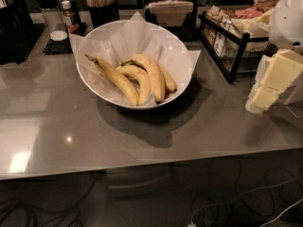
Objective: Pick banana from white bowl
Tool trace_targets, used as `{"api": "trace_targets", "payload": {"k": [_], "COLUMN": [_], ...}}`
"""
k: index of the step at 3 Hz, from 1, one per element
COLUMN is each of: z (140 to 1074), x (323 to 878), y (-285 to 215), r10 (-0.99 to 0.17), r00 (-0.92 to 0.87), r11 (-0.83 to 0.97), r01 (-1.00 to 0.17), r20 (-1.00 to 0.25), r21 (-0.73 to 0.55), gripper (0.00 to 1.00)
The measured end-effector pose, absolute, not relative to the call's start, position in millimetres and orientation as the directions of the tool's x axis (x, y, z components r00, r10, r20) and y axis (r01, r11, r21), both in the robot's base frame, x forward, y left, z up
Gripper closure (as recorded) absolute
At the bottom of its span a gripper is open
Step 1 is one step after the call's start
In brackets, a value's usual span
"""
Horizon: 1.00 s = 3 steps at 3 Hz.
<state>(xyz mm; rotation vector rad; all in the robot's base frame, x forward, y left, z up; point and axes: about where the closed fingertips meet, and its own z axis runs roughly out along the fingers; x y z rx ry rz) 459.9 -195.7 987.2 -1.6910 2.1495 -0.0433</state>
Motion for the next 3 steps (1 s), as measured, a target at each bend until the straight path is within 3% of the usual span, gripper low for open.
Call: {"api": "trace_targets", "payload": {"k": [2,3], "z": [1022.3,1027.0], "x": [522.1,524.8], "y": [-133.7,-130.4], "r10": [-0.879,-0.877], "r00": [-0.098,-0.088], "r11": [0.254,0.251], "r01": [-0.924,-0.923], "r20": [-0.466,-0.472], "r21": [-0.285,-0.293], "gripper": [0.0,0.0]}}
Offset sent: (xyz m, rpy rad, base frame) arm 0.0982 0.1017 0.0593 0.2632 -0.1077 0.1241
